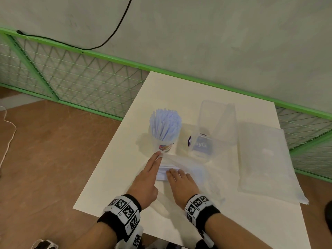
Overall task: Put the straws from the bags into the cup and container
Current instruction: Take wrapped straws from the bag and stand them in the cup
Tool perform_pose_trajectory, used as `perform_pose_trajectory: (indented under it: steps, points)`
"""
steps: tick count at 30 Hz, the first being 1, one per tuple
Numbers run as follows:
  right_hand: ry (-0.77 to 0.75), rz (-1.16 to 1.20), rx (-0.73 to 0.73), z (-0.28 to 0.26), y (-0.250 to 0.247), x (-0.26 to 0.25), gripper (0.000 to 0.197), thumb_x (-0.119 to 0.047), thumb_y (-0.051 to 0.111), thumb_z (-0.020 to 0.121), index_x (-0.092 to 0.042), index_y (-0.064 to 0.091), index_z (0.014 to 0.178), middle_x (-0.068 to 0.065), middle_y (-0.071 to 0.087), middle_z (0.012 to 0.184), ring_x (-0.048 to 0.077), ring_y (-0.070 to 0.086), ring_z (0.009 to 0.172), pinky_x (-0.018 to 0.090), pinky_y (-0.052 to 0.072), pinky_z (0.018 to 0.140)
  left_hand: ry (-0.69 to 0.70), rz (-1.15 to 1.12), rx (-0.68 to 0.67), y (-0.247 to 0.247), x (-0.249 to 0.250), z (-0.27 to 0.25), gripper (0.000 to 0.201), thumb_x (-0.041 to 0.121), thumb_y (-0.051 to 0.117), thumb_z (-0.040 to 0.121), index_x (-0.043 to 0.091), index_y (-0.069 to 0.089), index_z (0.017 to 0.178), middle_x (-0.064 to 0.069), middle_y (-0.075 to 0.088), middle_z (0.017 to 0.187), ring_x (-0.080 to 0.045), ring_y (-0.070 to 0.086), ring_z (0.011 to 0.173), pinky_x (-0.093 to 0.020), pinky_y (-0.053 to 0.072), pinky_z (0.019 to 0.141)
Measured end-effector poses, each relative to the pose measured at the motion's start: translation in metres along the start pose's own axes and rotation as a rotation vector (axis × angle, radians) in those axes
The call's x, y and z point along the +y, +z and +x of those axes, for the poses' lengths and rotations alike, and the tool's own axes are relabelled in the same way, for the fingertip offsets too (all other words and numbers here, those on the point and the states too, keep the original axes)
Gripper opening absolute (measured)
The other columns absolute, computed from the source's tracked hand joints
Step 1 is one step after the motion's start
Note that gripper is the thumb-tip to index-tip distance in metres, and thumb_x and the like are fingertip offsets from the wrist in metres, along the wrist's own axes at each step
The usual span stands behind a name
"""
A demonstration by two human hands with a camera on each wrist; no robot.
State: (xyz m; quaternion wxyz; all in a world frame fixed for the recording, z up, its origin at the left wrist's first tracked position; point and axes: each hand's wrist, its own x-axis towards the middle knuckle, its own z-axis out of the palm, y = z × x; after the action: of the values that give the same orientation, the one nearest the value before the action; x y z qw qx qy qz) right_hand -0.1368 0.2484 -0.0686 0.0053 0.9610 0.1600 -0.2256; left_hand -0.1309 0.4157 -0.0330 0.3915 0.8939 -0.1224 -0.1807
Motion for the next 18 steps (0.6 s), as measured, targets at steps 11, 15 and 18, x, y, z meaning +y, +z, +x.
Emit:
perform_pose_trajectory:
  steps: [11,15,18]
  points:
    - [-0.022,0.059,0.060,0.011,0.002,-0.002,0.049,-0.001,0.039,0.094,-0.004,0.034,0.142,0.014,0.034,0.148,0.029,0.032,0.134,0.031,0.021,0.113,-0.038,-0.012,-0.003,-0.002,-0.001,-0.005,0.103,-0.015,0.048,0.071,0.032,0.011,0.154,0.034,-0.008,0.155,0.001,0.042,0.101,0.000,0.036,0.067]
    - [0.002,0.076,0.049,0.017,0.005,-0.002,0.044,-0.001,0.042,0.093,-0.005,0.039,0.137,0.014,0.038,0.144,0.030,0.037,0.130,0.031,0.025,0.111,-0.048,-0.016,-0.005,-0.002,-0.003,-0.005,0.103,-0.016,0.048,0.072,0.032,0.010,0.154,0.034,-0.008,0.155,0.000,0.042,0.104,0.000,0.036,0.067]
    - [0.015,0.076,0.020,0.021,0.007,-0.002,0.041,-0.002,0.044,0.093,-0.006,0.042,0.134,0.014,0.043,0.140,0.030,0.040,0.127,0.032,0.027,0.109,-0.062,-0.014,0.000,-0.001,-0.004,-0.004,0.104,-0.016,0.049,0.071,0.033,0.010,0.154,0.034,-0.008,0.155,-0.003,0.047,0.106,-0.001,0.036,0.066]
